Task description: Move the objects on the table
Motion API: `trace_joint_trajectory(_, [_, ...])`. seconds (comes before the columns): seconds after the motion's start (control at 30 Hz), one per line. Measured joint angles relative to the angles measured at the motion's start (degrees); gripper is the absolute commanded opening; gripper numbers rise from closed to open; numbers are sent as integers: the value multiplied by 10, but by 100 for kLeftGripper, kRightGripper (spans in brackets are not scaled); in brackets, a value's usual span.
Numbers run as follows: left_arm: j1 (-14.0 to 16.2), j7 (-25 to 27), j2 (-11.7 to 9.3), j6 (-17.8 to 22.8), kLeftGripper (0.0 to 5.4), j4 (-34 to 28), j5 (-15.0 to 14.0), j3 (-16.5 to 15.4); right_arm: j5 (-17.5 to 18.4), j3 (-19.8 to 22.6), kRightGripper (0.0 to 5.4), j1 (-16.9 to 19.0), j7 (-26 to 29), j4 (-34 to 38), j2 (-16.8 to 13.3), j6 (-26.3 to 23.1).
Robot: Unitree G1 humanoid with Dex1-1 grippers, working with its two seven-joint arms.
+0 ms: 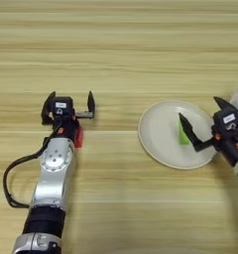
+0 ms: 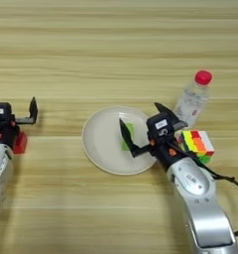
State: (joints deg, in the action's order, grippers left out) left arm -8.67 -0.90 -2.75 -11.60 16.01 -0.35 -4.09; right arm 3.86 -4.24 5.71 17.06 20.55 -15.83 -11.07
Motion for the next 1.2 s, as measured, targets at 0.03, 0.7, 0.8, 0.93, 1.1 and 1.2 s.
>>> trace_joint_trajectory(0.03, [0, 0, 0, 0, 540, -2, 0, 0, 0, -3, 537, -3, 0, -1, 0, -9])
trace_joint_trajectory(0.7, [11, -9, 11, 2, 540, -30, 1, 10, -4, -44, 537, -6, 6, -32, 11, -71])
trace_joint_trajectory(0.8, [11, -10, 11, 2, 540, -30, 1, 10, -3, -43, 537, -8, 6, -46, 11, -72])
trace_joint_trajectory(0.93, [11, -11, 11, 4, 540, -30, 1, 11, -3, -43, 537, -10, 7, -75, 16, -73])
trace_joint_trajectory(1.1, [11, -12, 11, 4, 540, -30, 1, 11, -3, -32, 537, -30, 6, -114, 23, -70])
trace_joint_trajectory(1.2, [11, -12, 11, 5, 540, -30, 2, 11, -3, -31, 537, -34, 6, -127, 28, -68])
